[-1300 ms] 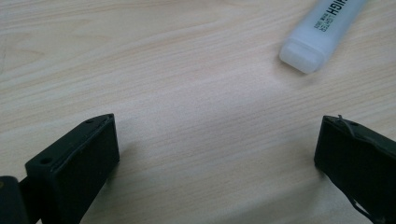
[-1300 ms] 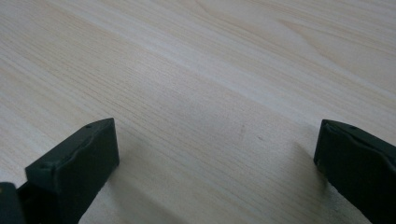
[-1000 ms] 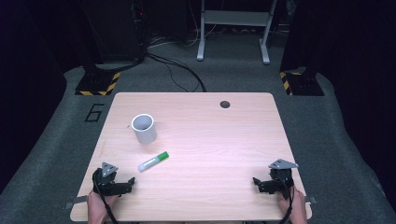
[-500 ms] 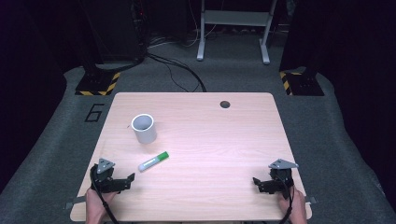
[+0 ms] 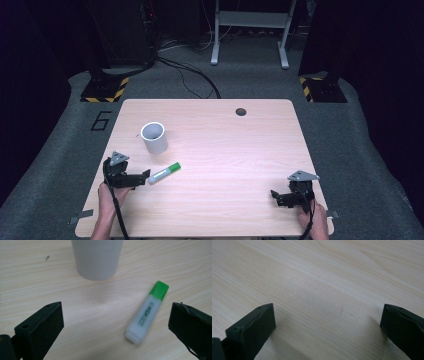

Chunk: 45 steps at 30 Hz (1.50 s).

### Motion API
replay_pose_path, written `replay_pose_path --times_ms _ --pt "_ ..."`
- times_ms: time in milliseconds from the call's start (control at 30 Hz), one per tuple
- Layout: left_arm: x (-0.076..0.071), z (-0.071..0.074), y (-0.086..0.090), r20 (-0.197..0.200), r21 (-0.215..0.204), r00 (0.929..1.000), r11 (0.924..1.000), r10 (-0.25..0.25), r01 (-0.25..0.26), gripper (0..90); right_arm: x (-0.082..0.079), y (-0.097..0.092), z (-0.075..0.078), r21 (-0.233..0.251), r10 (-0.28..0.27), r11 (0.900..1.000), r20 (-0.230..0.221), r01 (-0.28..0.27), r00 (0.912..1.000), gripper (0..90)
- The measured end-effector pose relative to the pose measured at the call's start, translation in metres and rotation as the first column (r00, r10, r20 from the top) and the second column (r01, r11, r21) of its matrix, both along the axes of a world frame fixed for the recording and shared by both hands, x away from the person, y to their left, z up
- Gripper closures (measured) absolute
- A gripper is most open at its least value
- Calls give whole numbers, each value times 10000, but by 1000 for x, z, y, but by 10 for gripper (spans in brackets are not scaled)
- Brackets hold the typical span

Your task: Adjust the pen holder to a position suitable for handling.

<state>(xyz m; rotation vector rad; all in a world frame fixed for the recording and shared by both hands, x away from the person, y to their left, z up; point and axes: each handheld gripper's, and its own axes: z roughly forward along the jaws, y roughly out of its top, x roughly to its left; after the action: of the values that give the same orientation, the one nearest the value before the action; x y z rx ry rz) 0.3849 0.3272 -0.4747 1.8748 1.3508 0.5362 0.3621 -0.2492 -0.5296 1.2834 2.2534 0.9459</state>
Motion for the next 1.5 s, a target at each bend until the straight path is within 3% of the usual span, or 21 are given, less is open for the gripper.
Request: replay_pose_path --times_ms 133,333,700,867,900,1100,1333,1500 --pt "11 5 1 123 -202 9999 9998 7 -4 0 0 0 0 0 0 10000 -3 0 10000 0" --pt "38 16 1 368 -316 9991 9992 -230 241 0 0 0 0 12 -14 10000 -17 14 10000 0" --pt "77 18 -3 579 -422 9978 9985 -330 354 0 0 0 0 11 -10 10000 -16 10 10000 0" --pt "88 17 -12 560 -164 9969 9983 -547 557 0 0 0 0 -17 47 10000 -30 -47 10000 0" --pt "94 15 -16 533 52 9974 9988 -495 493 0 0 0 0 -8 25 10000 -10 -25 10000 0" --pt "108 12 -21 454 126 9982 9991 -399 394 0 0 0 0 -9 23 10000 -15 -23 10000 0" --pt "116 4 -26 487 532 9984 9983 -276 250 1 0 0 0 7 -16 10000 -2 16 10000 0" --pt "120 1 -29 654 537 9977 9985 -158 123 32 0 0 0 6 -15 10000 -3 15 10000 0"
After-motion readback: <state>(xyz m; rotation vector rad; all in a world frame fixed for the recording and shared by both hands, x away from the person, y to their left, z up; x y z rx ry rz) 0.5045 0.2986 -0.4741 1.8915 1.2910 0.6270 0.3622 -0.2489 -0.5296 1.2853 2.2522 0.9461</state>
